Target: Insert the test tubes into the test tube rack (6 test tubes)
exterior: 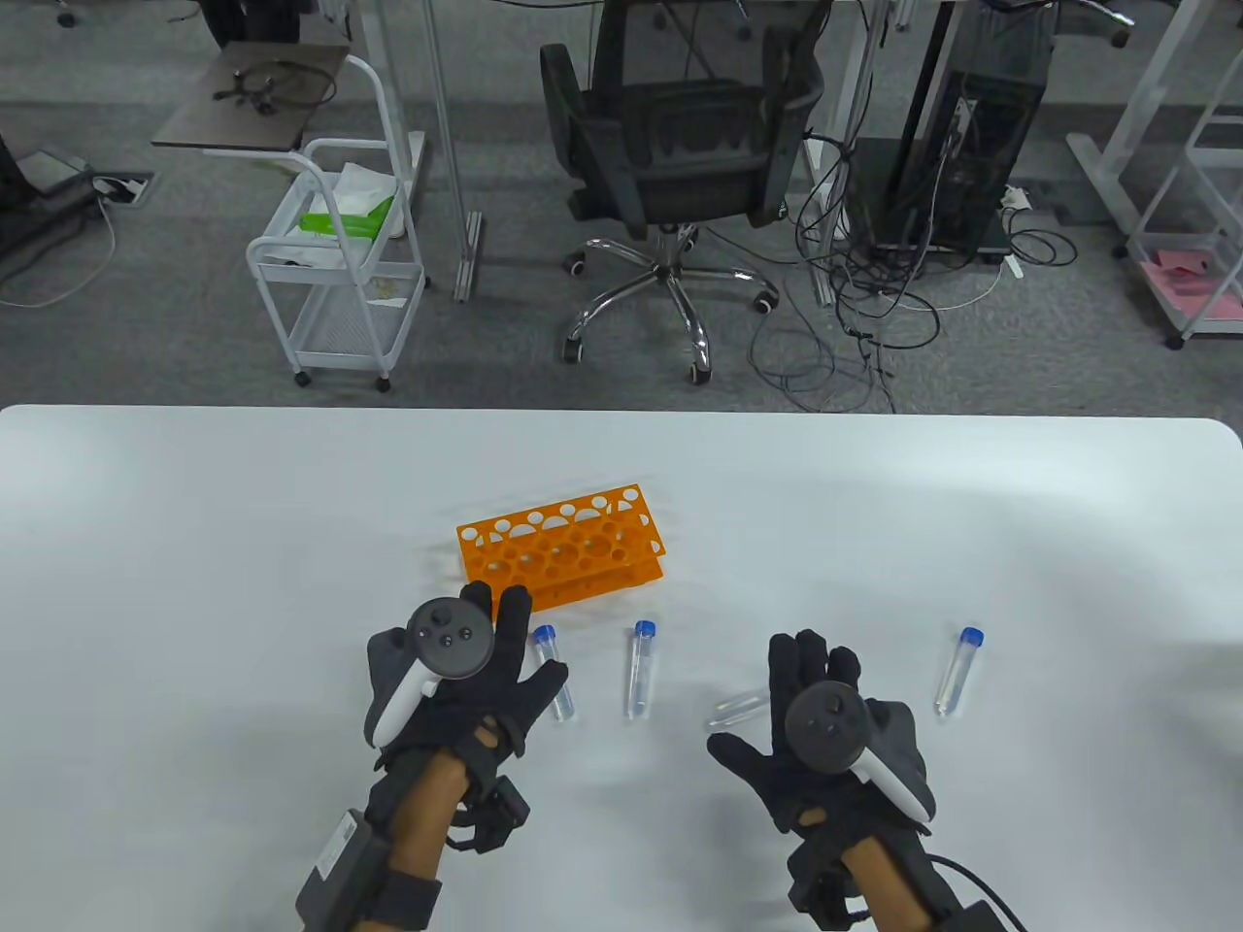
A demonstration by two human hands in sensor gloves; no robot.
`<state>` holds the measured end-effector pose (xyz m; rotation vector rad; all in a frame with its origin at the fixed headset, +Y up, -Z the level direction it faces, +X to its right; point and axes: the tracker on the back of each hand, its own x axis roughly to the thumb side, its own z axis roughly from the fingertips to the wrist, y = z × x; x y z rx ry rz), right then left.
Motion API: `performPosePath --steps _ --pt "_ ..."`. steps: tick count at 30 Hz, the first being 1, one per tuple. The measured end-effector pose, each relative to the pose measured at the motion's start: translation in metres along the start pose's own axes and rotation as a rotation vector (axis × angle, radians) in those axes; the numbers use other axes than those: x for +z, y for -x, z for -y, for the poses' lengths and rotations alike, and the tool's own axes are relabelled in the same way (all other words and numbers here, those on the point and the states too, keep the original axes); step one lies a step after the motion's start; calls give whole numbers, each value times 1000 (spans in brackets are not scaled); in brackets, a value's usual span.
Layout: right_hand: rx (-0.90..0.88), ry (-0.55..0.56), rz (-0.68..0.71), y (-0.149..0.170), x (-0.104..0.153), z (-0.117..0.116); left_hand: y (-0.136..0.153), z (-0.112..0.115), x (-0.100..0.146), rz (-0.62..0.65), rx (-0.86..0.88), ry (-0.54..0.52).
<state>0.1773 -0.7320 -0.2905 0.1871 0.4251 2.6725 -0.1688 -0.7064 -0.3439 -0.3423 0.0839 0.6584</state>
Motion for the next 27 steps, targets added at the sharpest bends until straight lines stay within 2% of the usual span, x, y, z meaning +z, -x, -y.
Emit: performPosePath --steps 4,8,12,18,20,23,27 --pt "-5 -3 14 -3 2 0 1 -22 -22 -169 -15 -204" --pt "-23 -3 13 0 4 2 7 -33 -46 -311 -8 -223" --pt "-29 -19 9 1 4 0 16 -34 -68 -431 -38 -196" --pt "-31 -24 13 -1 4 0 26 -26 -93 -513 -11 -167" --pt "-28 -28 9 -1 3 -1 31 -21 -99 -523 50 -126" --pt "-25 -33 5 -1 3 -1 39 -16 -105 -538 82 -118" --pt "-23 -37 0 -2 4 -1 47 -12 -110 -493 300 -94"
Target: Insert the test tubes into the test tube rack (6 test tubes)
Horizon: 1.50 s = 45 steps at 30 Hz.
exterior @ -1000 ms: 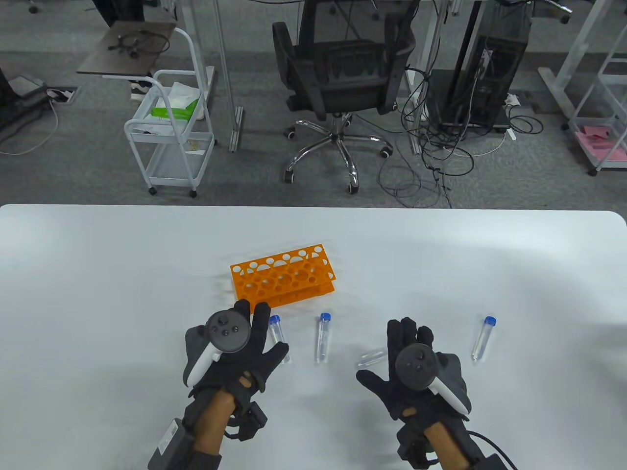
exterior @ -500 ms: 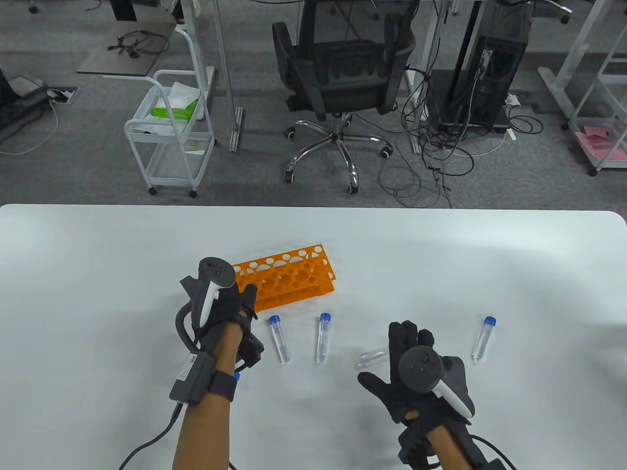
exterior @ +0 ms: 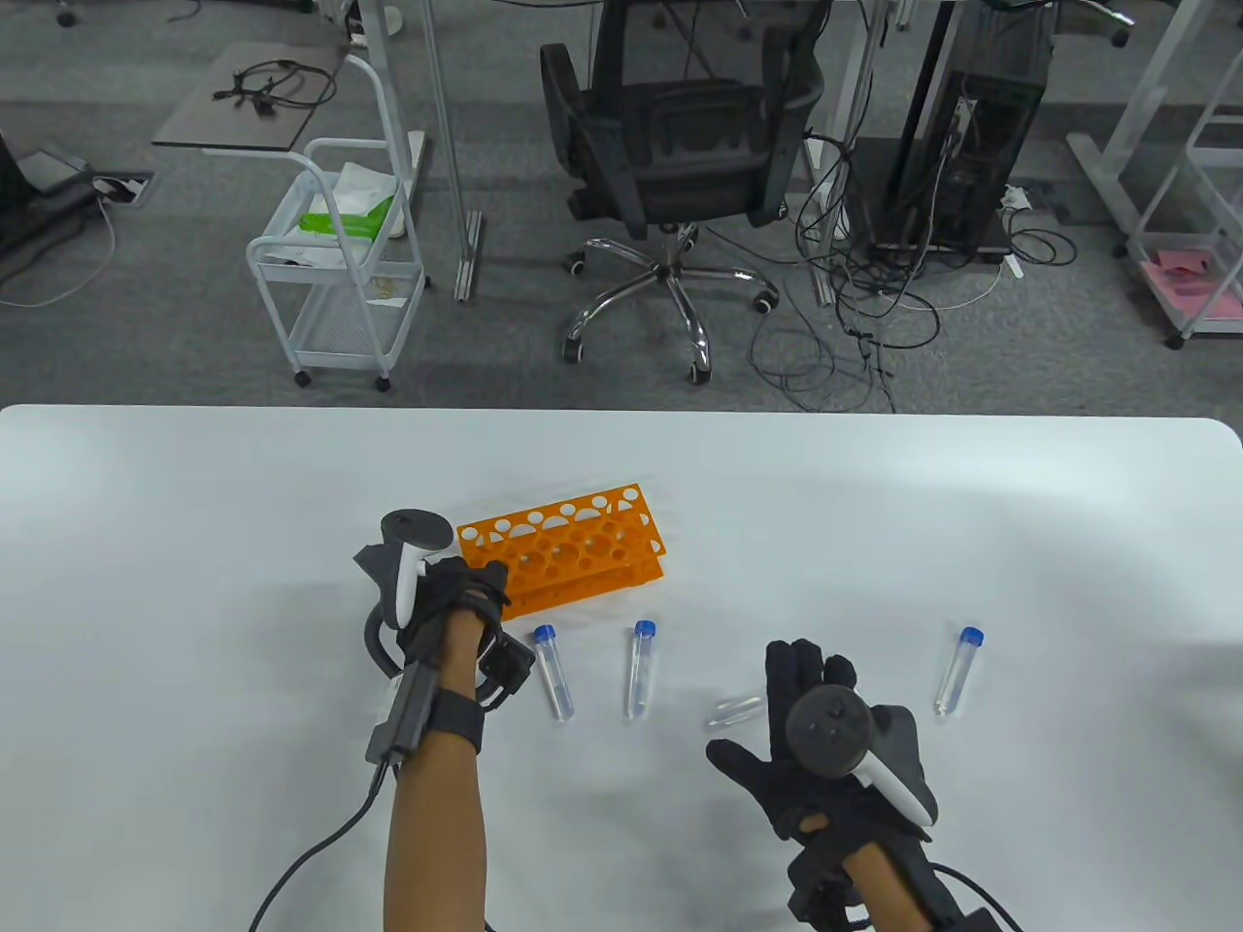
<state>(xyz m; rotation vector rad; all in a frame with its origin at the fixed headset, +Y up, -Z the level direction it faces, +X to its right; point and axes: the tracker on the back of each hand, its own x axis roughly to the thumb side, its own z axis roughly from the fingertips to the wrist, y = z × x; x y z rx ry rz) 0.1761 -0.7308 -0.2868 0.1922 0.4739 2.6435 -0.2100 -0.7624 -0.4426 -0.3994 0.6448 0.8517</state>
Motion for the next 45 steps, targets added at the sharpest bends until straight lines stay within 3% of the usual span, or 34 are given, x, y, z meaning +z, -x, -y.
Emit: performPosePath --steps 6,17,27,37,45 --pt "2 -3 -3 0 0 1 2 2 0 67 210 14" --pt "-2 1 -6 5 0 6 0 -7 17 116 334 -25" --pt "-80 35 -27 20 3 21 26 -16 66 249 476 117" --pt "-151 -4 -15 33 0 31 73 -2 114 300 528 177" --pt "-219 30 -28 48 2 46 78 17 153 368 558 236"
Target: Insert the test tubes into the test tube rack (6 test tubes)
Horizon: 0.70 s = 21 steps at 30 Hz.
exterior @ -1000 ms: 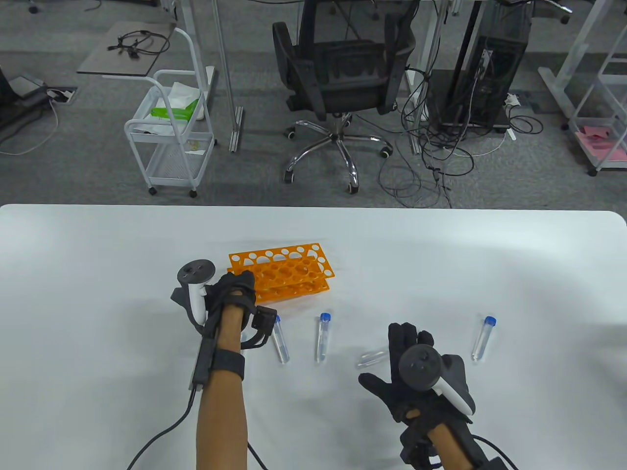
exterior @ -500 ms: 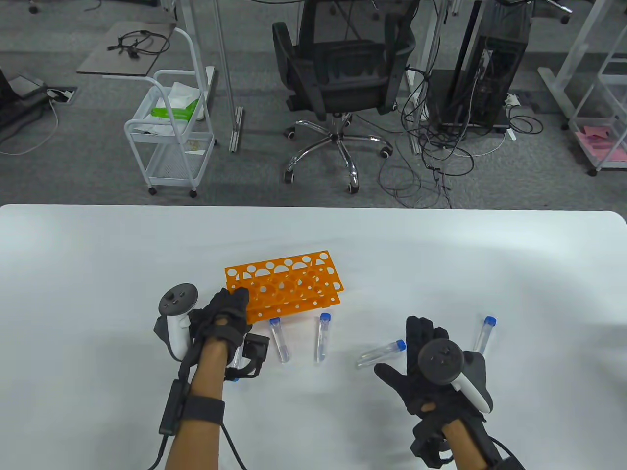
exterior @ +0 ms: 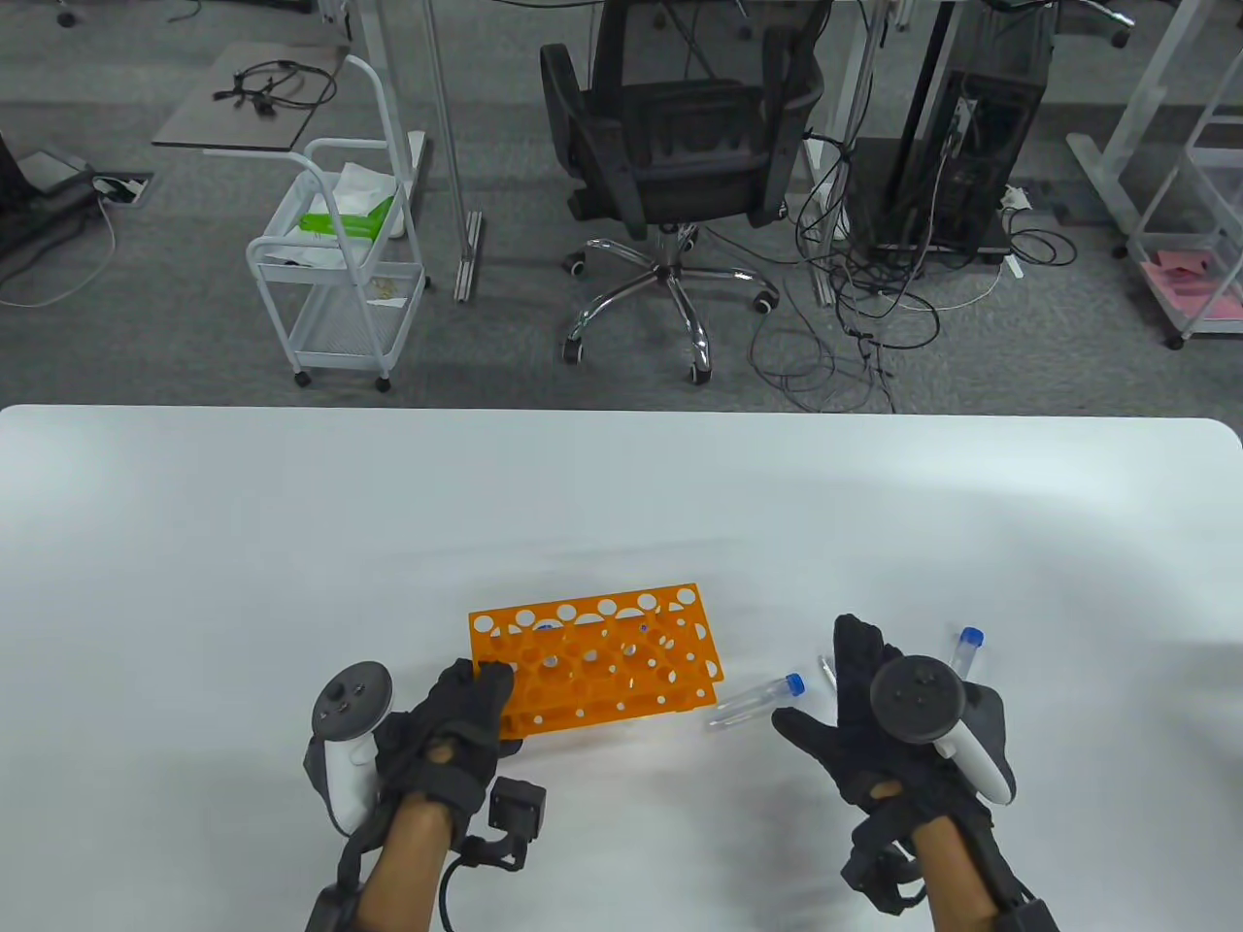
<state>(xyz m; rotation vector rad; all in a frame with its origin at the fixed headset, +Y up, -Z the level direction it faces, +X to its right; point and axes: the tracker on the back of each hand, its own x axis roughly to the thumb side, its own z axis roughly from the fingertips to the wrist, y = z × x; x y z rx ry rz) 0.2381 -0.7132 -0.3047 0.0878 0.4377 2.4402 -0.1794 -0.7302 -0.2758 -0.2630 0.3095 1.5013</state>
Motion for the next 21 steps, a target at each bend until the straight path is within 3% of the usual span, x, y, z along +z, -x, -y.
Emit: performPosePath --steps 9,16,21 --pt "-65 121 -69 22 2 27 9 14 7 17 30 86" --pt "69 295 -292 29 -2 27 12 14 9 23 -13 109" --pt "143 306 -410 36 -10 18 14 16 8 12 -6 133"
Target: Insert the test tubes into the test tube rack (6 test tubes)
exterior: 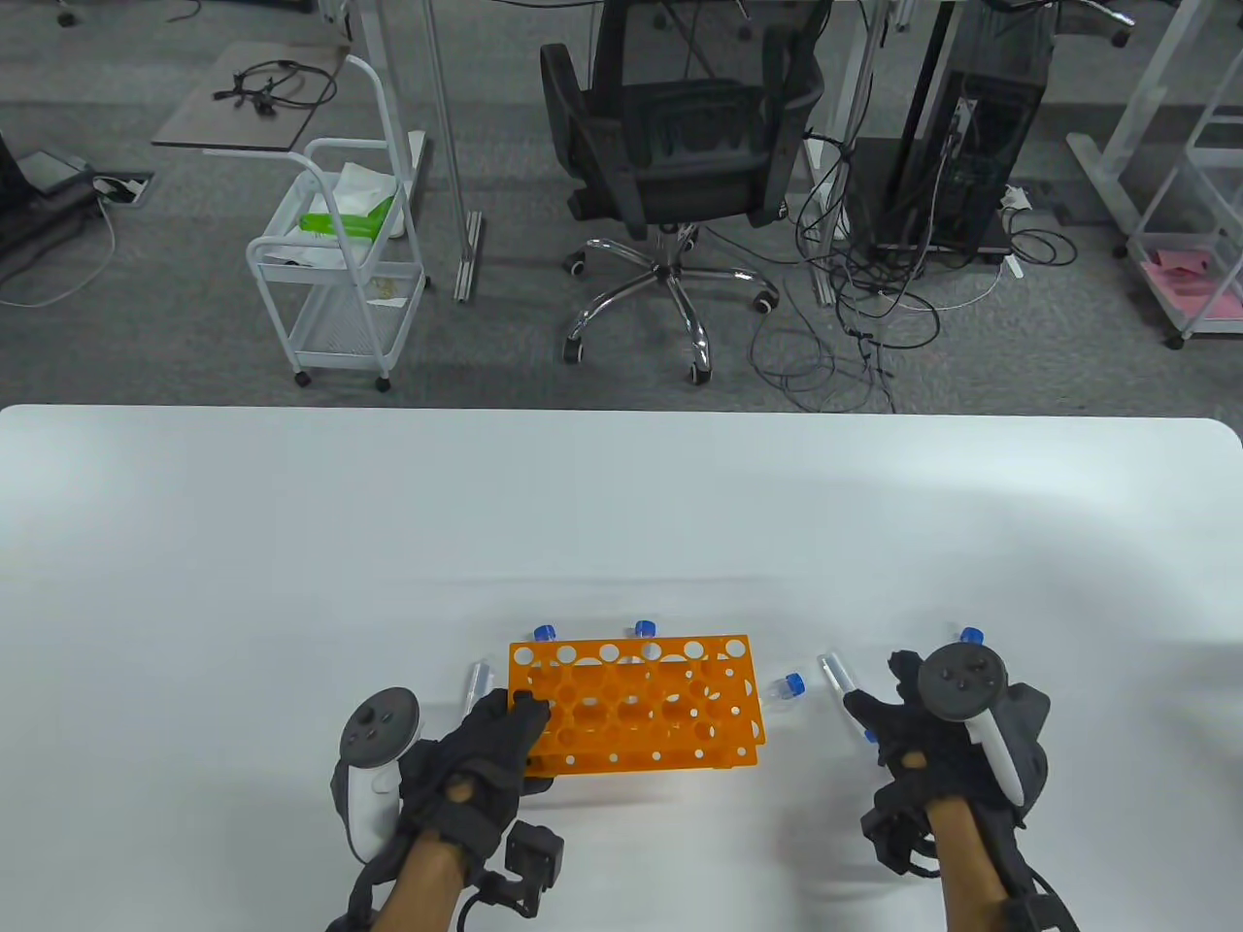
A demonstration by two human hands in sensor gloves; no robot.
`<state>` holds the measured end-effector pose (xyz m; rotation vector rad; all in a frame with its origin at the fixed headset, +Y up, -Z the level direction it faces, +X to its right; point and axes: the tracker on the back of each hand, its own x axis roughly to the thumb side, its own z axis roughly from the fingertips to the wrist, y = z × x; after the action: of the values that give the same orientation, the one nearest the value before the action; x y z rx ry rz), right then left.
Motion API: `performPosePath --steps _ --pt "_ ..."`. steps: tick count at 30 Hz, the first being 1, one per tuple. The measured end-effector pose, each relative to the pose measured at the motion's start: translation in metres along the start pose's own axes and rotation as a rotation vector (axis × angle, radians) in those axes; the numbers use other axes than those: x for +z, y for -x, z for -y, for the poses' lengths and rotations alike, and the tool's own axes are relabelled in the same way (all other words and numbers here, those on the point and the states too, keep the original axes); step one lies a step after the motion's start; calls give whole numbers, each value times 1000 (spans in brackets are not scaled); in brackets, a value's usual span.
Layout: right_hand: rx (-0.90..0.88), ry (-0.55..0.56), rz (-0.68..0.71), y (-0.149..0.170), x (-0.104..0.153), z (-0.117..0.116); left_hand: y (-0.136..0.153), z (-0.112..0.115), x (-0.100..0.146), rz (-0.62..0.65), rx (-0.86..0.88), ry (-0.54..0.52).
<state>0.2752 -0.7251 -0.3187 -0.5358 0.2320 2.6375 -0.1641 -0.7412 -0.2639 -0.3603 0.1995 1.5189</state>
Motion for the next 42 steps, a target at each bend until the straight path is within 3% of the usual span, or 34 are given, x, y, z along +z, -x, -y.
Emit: performPosePath --steps 6,19,26,34,42 --pt "173 8 -71 -3 -8 -19 3 -1 0 -7 48 26" --pt "481 99 -92 -20 -5 -43 6 0 -2 -16 49 45" --pt "427 93 -101 -18 -6 -38 7 2 -7 -34 59 69" --pt "211 176 -35 -17 5 -4 8 6 -9 -38 27 68" --pt "55 183 -4 -5 8 16 7 12 -6 -7 26 89"
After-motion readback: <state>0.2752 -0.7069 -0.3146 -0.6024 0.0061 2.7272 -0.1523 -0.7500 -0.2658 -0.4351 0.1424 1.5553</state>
